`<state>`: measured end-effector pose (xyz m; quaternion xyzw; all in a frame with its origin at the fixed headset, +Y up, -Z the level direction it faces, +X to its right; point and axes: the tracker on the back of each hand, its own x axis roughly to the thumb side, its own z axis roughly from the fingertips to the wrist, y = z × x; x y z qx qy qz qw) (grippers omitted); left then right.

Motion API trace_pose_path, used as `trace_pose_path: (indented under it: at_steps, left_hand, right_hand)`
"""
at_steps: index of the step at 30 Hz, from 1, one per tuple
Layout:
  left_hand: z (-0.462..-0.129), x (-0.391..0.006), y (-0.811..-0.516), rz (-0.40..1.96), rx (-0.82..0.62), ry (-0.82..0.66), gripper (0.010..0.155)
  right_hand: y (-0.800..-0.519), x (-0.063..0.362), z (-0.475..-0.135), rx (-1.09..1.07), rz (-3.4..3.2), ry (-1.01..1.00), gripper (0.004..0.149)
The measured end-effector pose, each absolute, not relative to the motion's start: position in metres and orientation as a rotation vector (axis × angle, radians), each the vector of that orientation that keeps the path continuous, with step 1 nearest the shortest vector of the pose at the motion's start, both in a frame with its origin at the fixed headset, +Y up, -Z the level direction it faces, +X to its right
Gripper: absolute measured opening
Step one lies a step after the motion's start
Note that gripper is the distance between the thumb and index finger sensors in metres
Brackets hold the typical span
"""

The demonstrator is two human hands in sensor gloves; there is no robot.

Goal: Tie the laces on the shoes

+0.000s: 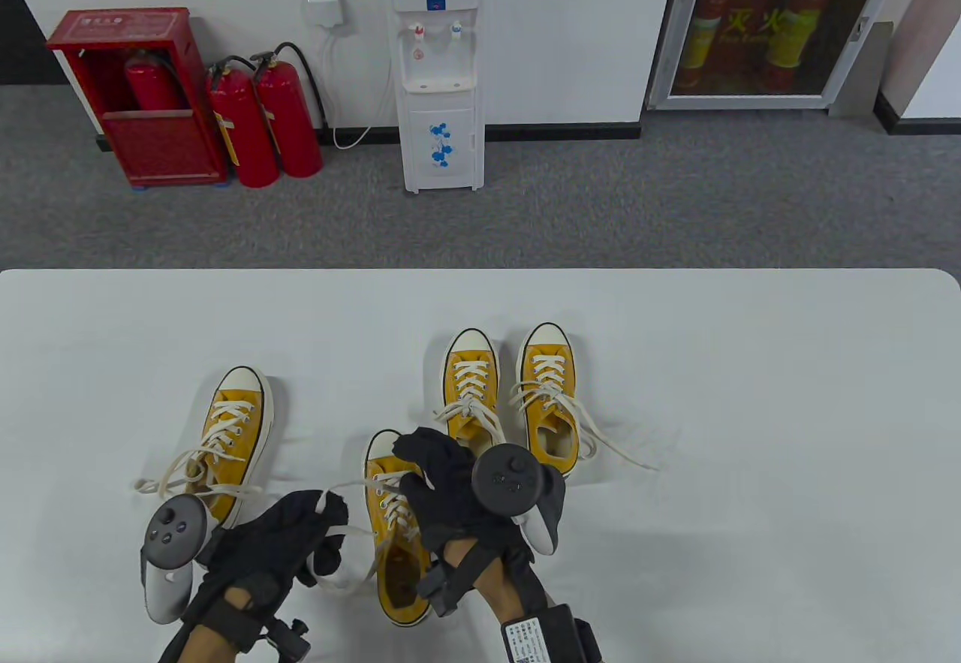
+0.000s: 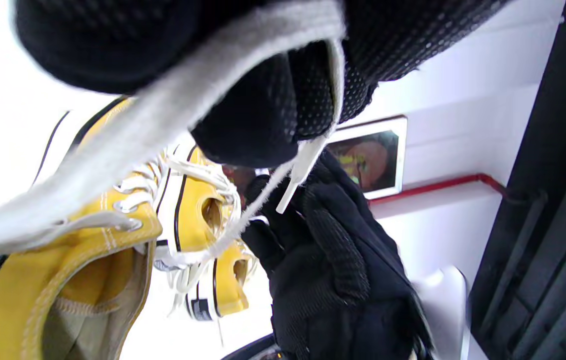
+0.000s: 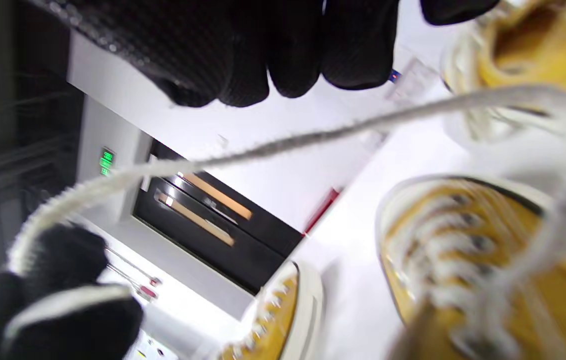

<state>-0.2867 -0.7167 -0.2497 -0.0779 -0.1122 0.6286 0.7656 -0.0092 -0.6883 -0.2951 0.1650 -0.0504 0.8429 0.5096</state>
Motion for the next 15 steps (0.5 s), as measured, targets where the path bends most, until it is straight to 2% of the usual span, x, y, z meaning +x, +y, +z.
trace_pose_path:
  at_steps: [5, 10, 13, 15]
  left_hand:
    - [-0.249, -0.288, -0.717, 1.369, -0.158, -0.215, 0.044]
    - [-0.248, -0.290, -0.716, 1.375, -0.135, -0.207, 0.045]
    - [-0.248, -0.291, -0.714, 1.377, -0.130, -0.213, 0.045]
    - [-0.248, -0.291, -0.713, 1.379, -0.128, -0.219, 0.046]
  right_hand:
    - [-0.668, -0.019, -0.277, 0.543, 2.033, -0.288, 0.043]
    - [-0.666, -0.041, -0.268, 0.684, 2.125, -0.180, 0.046]
    - [-0.674, -0.051, -0.269, 0.695, 2.190, -0.037, 0.056]
    - [-0.678, -0.054, -0.270, 0.666, 2.182, -0.052, 0.058]
